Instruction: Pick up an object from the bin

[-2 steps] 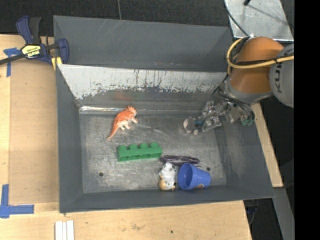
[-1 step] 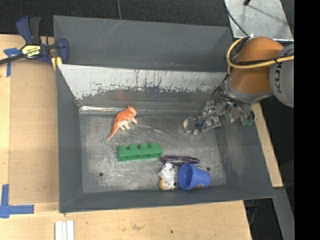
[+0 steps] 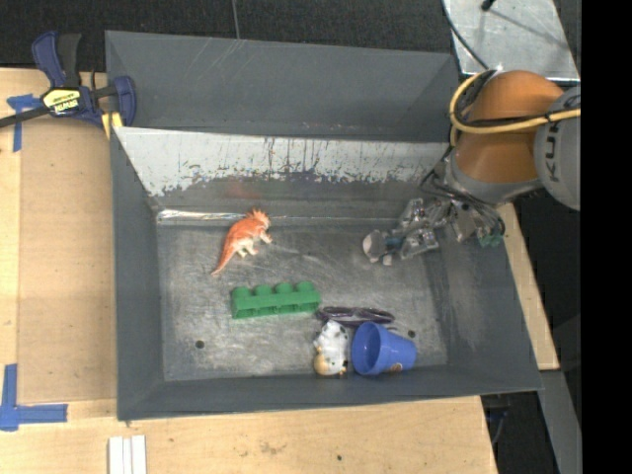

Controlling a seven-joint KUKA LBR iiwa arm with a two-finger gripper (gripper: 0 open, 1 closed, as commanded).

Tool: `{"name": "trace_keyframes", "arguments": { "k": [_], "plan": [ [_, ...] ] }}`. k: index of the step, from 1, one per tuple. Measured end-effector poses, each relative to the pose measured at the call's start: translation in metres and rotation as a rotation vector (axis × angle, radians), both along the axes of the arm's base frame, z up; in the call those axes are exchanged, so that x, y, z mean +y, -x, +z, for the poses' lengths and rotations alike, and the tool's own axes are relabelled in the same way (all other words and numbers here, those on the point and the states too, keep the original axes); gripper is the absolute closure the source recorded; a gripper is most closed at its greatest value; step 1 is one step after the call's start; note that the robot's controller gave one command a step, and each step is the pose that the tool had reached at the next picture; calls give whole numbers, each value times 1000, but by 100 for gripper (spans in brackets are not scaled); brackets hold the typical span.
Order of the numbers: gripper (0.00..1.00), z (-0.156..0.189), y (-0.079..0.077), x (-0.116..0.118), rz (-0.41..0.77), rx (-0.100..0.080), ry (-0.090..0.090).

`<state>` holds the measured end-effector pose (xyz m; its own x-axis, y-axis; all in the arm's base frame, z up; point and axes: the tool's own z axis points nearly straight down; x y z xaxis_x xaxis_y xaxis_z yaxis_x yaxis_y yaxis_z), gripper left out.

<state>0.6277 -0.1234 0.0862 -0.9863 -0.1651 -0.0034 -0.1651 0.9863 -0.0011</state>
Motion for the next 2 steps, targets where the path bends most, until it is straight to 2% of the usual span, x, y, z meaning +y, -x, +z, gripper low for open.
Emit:
{"name": "trace_keyframes", "arguments": {
  "k": [2],
  "plan": [
    [100, 19, 1, 0, 0, 5, -1]
  ]
}}
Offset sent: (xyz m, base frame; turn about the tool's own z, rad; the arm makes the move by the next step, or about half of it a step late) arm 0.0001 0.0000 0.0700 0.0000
